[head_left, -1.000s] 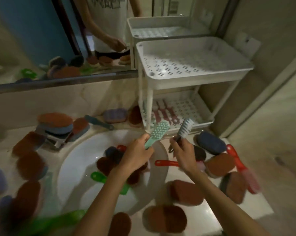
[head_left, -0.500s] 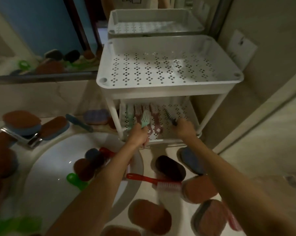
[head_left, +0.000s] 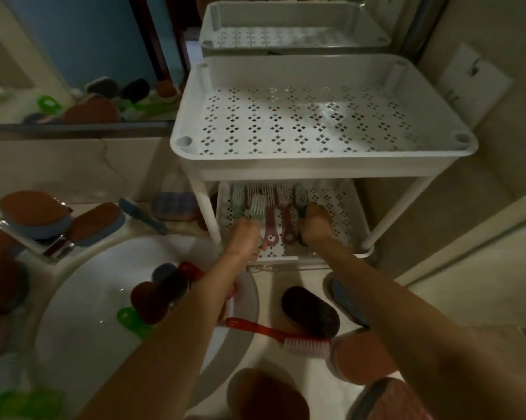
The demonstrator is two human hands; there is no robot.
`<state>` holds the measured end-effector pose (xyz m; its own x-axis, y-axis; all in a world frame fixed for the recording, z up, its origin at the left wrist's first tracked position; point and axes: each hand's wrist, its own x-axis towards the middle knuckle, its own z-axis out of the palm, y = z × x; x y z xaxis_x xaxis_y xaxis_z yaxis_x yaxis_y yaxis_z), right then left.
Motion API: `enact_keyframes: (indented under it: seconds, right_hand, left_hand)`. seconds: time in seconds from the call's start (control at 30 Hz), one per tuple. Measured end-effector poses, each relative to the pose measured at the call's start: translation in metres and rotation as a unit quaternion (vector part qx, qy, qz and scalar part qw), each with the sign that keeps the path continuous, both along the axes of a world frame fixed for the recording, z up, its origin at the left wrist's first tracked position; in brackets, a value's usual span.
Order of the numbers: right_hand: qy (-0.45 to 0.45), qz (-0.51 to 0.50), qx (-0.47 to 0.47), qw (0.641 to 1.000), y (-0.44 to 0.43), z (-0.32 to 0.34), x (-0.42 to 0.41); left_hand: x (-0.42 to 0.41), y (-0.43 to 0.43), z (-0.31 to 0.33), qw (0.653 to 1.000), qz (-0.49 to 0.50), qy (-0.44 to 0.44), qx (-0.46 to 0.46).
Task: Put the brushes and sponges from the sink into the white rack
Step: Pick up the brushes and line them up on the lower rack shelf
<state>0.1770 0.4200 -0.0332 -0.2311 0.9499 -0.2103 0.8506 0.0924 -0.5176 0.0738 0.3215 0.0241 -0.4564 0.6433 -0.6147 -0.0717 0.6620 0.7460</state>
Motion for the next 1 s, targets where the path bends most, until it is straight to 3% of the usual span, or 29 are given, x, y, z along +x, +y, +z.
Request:
enact_keyframes:
  seconds: [0.4, 0.53, 0.7, 0.87, 1.0]
  right_hand:
    - [0.0, -0.031, 0.011, 0.999, 0.004, 0.0, -0.004]
    - [0.156, -0.066, 0.058, 0.984, -0.01, 0.009, 0.0]
    - [0.365, -0.094, -0.138, 0.916, -0.028, 0.028, 0.003]
    - [0.408, -0.136, -0.215, 0.877, -0.014, 0.029, 0.016]
    - [0.406, -0.2, -0.171, 0.875, 0.003, 0.027, 0.028]
  left_hand:
    - [-0.004, -0.011, -0.006, 0.999, 0.018, -0.018, 0.046]
    - [0.004, -0.011, -0.01, 0.998, -0.004, -0.005, 0.057]
    - [0.031, 0.002, -0.005, 0.996, -0.045, -0.01, 0.078]
    - [0.047, 0.015, -0.008, 0.992, -0.087, -0.017, 0.084]
    - [0.048, 0.023, -0.008, 0.983, -0.137, 0.055, 0.104]
